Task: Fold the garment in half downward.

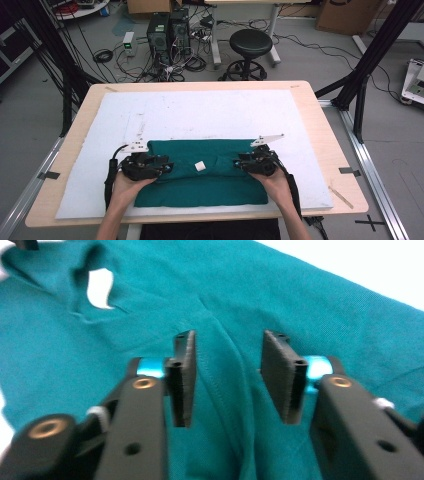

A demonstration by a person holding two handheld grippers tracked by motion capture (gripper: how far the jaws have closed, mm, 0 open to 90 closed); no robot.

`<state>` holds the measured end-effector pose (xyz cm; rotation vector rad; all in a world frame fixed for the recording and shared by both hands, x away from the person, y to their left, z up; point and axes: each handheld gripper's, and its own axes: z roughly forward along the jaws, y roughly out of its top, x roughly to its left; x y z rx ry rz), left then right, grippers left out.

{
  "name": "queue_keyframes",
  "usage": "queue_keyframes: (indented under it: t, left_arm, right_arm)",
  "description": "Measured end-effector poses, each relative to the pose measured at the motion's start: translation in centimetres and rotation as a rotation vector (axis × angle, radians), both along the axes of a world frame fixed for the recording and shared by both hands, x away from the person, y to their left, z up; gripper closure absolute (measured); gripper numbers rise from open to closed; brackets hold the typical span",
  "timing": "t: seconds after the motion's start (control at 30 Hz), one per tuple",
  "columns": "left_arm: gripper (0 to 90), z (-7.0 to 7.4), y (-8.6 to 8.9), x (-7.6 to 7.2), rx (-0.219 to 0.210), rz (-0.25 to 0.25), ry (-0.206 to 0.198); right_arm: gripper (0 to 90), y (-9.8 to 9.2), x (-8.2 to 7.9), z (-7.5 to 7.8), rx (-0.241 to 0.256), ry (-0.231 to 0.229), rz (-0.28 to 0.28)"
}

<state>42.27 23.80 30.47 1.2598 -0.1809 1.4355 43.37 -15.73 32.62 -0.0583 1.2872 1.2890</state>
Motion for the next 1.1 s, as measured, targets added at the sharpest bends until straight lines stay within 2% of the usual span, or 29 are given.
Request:
queue_keyframes:
  t: [0.03, 0.07, 0.1, 0.13, 0.17, 0.23, 0.27, 0.3, 0.33, 0.47, 0.57, 0.63, 0.67, 0.7, 0.8, 0.83, 0.93, 0.97, 1.0, 1.03, 1.07, 1.1]
  left_arm:
    - [66.5, 0.1, -0.2, 0.4, 0.017, 0.025, 0.018]
    - [71.1, 0.1, -0.2, 0.4, 0.017, 0.025, 0.018]
    - [77.0, -0.2, -0.1, 0.4, 0.042, 0.026, 0.013]
    - [80.5, -0.2, -0.1, 0.4, 0.042, 0.026, 0.013]
    - [84.0, -0.5, -0.1, 0.3, 0.047, 0.019, 0.009]
    - [87.2, -1.4, 0.1, 0.1, 0.067, 0.007, -0.010]
    - [87.4, -1.4, 0.1, 0.1, 0.067, 0.007, -0.010]
    - [87.5, -1.8, 0.2, 0.0, 0.082, 0.001, -0.006]
    - [87.5, -2.1, 0.3, 0.1, 0.095, -0.002, -0.002]
    - [87.4, -3.6, 0.5, 0.4, 0.139, 0.013, 0.006]
    - [86.1, -4.1, 0.7, 0.7, 0.144, 0.025, 0.015]
    - [77.4, -4.1, 0.7, 0.6, 0.138, 0.013, 0.013]
    - [70.8, -3.9, 0.7, 0.4, 0.140, 0.005, 0.007]
    - [69.5, -3.8, 0.3, 0.1, 0.136, -0.009, -0.012]
    - [68.9, -3.5, -0.3, -0.3, 0.143, -0.016, -0.031]
    - [69.6, -3.4, -0.9, -0.4, 0.141, -0.013, -0.058]
    - [75.6, -3.2, -1.3, -0.3, 0.159, -0.013, -0.049]
    - [78.5, -3.1, -1.5, 0.0, 0.162, 0.000, -0.036]
    - [81.1, -3.1, -1.5, 0.0, 0.162, 0.000, -0.036]
    - [83.6, -3.2, -1.3, 0.3, 0.169, 0.002, -0.030]
    - [84.5, -3.2, -1.3, 0.3, 0.169, 0.002, -0.030]
    - [84.8, -3.4, -1.2, 0.3, 0.174, -0.004, -0.024]
  right_arm:
    - [74.1, 0.3, 0.5, 0.2, -0.007, 0.012, -0.020]
    - [74.1, 0.3, 0.5, 0.2, -0.007, 0.012, -0.020]
    - [82.8, 0.3, 0.7, 0.1, -0.016, 0.024, -0.020]
    - [82.8, 0.3, 0.7, 0.1, -0.016, 0.024, -0.020]
    - [88.2, 0.2, 0.6, -0.4, -0.022, 0.014, -0.024]
    - [88.8, 0.1, 0.5, -1.0, -0.034, 0.007, -0.027]
    - [88.8, 0.1, 0.5, -1.0, -0.034, 0.007, -0.027]
    - [89.0, -0.1, 0.4, -1.7, -0.050, 0.014, -0.015]
    - [89.0, -0.1, 0.4, -1.7, -0.050, 0.014, -0.015]
    - [88.9, -0.8, 0.7, -3.8, -0.088, 0.032, -0.006]
    - [87.7, -1.1, 1.1, -4.2, -0.093, 0.044, -0.011]
    - [79.8, -1.3, 1.4, -4.3, -0.088, 0.052, -0.001]
    - [69.7, -1.2, 1.2, -4.2, -0.087, 0.049, 0.025]
    - [65.6, -1.0, 1.0, -4.1, -0.089, 0.045, 0.040]
    - [61.7, -0.4, 0.5, -3.9, -0.093, 0.024, 0.054]
    - [61.7, 0.4, 0.2, -3.5, -0.104, 0.008, 0.057]
    - [61.7, 1.1, 0.3, -3.0, -0.113, 0.005, 0.050]
    - [63.3, 1.6, 0.8, -2.6, -0.133, 0.028, 0.050]
    - [63.3, 1.6, 0.8, -2.6, -0.133, 0.028, 0.050]
    - [71.1, 1.8, 1.2, -2.4, -0.156, 0.062, 0.049]
    - [71.1, 1.8, 1.2, -2.4, -0.156, 0.062, 0.049]
    - [82.1, 1.6, 1.3, -2.7, -0.164, 0.051, 0.047]
